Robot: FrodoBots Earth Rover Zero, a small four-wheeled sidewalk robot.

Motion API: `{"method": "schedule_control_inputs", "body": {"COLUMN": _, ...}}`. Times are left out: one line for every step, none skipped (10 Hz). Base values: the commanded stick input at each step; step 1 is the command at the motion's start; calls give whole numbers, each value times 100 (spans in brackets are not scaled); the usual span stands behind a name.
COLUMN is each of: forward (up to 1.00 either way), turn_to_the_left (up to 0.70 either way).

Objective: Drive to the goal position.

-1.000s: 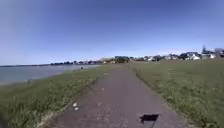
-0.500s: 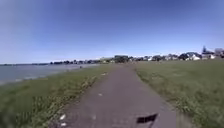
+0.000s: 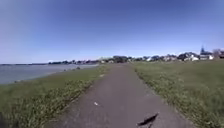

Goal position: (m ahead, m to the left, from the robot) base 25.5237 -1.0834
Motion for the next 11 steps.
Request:
{"method": "schedule_control_inputs", "body": {"forward": 70, "turn_to_the_left": 0}}
{"method": "schedule_control_inputs", "body": {"forward": 70, "turn_to_the_left": 0}}
{"method": "schedule_control_inputs", "body": {"forward": 70, "turn_to_the_left": 0}}
{"method": "schedule_control_inputs", "body": {"forward": 70, "turn_to_the_left": 0}}
{"method": "schedule_control_inputs", "body": {"forward": 70, "turn_to_the_left": 0}}
{"method": "schedule_control_inputs", "body": {"forward": 70, "turn_to_the_left": 0}}
{"method": "schedule_control_inputs", "body": {"forward": 70, "turn_to_the_left": 0}}
{"method": "schedule_control_inputs", "body": {"forward": 70, "turn_to_the_left": 0}}
{"method": "schedule_control_inputs", "body": {"forward": 70, "turn_to_the_left": 0}}
{"method": "schedule_control_inputs", "body": {"forward": 70, "turn_to_the_left": 0}}
{"method": "schedule_control_inputs", "body": {"forward": 70, "turn_to_the_left": 0}}
